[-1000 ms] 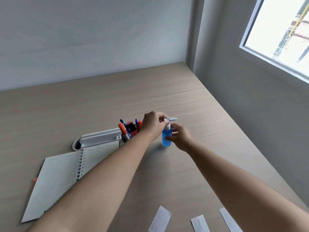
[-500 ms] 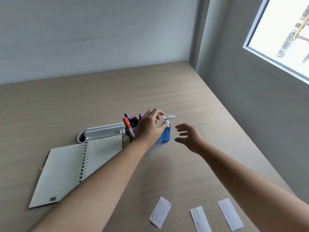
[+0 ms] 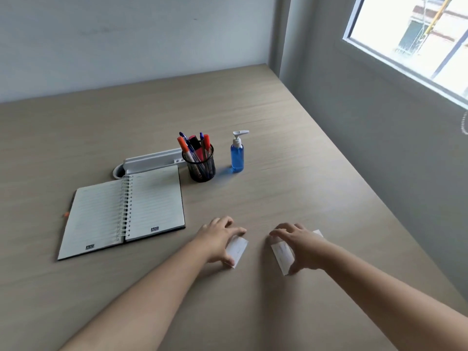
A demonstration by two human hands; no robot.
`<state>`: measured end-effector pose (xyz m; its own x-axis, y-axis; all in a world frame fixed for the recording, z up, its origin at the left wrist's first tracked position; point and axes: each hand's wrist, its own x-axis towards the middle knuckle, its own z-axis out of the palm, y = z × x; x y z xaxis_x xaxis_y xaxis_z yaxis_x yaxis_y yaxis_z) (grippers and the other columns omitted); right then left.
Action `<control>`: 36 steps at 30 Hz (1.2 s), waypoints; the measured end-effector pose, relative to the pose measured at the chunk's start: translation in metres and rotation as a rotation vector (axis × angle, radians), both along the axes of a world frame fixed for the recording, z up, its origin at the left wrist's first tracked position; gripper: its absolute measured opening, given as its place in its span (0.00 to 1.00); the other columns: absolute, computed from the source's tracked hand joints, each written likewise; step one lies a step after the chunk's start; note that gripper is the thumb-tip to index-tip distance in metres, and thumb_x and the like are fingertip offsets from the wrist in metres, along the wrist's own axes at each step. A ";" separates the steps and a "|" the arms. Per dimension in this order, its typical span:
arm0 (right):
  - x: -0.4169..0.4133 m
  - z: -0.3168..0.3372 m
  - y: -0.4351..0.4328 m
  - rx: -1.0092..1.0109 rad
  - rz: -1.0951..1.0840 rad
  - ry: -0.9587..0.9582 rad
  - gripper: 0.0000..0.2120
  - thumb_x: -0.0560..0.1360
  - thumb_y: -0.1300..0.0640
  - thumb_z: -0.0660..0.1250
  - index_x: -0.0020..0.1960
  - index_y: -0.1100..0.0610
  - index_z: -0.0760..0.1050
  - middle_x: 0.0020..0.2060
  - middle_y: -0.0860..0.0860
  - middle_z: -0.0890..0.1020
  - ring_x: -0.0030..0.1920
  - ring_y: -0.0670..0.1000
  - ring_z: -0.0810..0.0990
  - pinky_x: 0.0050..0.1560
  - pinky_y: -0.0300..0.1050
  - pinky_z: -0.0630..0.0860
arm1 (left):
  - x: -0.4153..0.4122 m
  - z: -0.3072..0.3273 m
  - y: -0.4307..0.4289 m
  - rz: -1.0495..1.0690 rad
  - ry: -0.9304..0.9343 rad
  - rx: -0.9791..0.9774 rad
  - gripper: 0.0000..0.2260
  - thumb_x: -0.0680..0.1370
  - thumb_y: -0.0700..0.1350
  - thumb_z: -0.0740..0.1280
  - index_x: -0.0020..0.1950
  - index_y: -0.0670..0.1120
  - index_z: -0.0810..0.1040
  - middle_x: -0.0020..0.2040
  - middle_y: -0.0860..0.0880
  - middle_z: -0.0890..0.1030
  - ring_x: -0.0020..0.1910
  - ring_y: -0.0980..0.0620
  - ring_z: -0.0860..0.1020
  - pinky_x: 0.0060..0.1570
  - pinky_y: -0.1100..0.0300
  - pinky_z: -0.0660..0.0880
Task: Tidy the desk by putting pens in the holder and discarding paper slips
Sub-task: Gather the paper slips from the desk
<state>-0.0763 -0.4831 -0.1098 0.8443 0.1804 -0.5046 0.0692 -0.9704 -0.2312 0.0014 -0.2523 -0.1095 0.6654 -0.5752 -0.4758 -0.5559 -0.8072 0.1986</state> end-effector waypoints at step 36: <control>-0.022 0.038 -0.049 0.380 -0.489 -0.138 0.24 0.64 0.60 0.77 0.58 0.55 0.74 0.58 0.52 0.76 0.47 0.51 0.76 0.44 0.39 0.72 | -0.044 0.024 -0.063 0.594 0.559 -0.678 0.14 0.70 0.36 0.72 0.55 0.42 0.79 0.44 0.46 0.79 0.41 0.52 0.77 0.37 0.65 0.74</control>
